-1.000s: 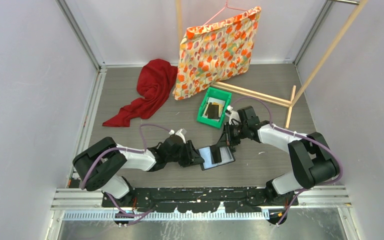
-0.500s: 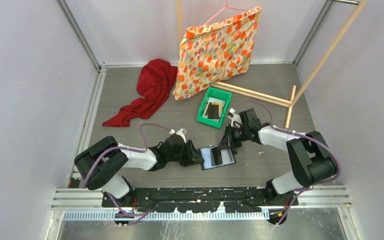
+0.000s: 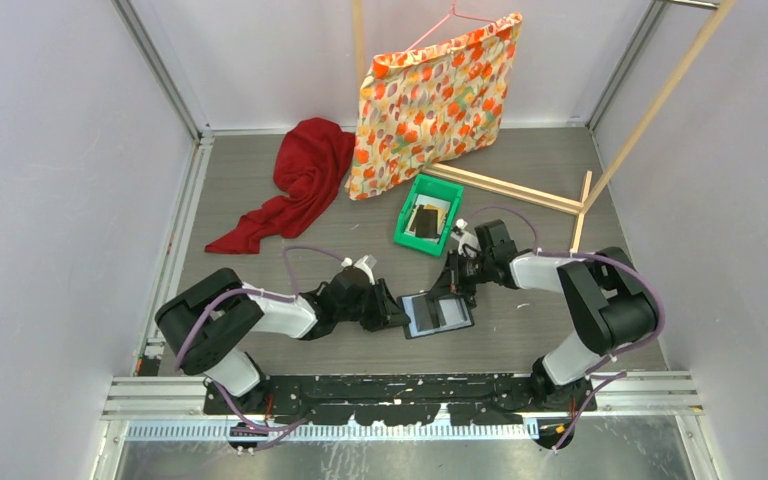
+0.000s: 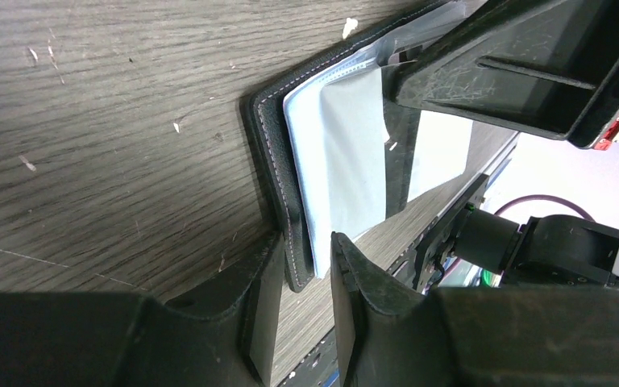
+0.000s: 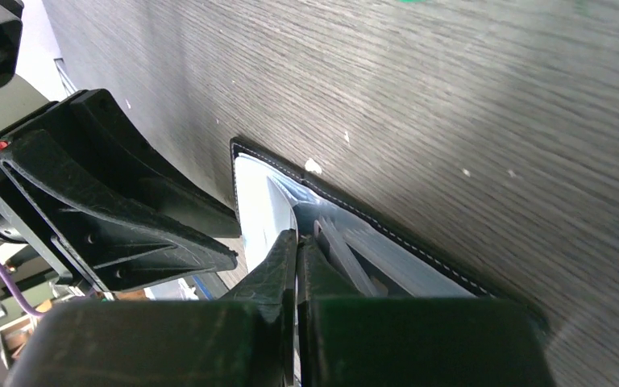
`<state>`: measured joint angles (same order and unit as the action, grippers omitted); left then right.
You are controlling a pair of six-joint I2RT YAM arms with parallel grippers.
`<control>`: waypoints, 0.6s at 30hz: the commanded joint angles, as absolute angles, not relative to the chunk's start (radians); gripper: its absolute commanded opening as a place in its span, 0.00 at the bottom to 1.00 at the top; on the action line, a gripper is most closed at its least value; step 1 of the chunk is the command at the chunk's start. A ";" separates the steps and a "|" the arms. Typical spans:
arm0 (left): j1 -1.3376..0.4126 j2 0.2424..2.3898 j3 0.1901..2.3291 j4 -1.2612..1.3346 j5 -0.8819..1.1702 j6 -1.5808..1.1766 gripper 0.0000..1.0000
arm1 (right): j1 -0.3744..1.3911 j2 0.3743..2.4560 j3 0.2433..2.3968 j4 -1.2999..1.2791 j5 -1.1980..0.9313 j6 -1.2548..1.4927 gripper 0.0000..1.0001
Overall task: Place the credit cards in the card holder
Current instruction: Insert the credit card into the card holder.
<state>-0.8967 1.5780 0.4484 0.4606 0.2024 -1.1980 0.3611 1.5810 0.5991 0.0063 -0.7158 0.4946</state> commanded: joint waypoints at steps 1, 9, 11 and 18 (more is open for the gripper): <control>-0.900 1.644 0.401 0.275 0.087 -1.140 0.31 | 0.398 1.626 0.608 0.064 -0.747 0.521 0.02; -0.900 1.649 0.396 0.285 0.090 -1.138 0.33 | 0.429 1.635 0.694 -0.029 -0.767 0.447 0.23; -0.900 1.640 0.390 0.285 0.084 -1.138 0.34 | 0.429 1.607 0.712 -0.076 -0.766 0.401 0.31; -0.900 1.581 0.386 0.258 0.062 -1.107 0.36 | 0.441 1.541 0.782 -0.219 -0.736 0.262 0.55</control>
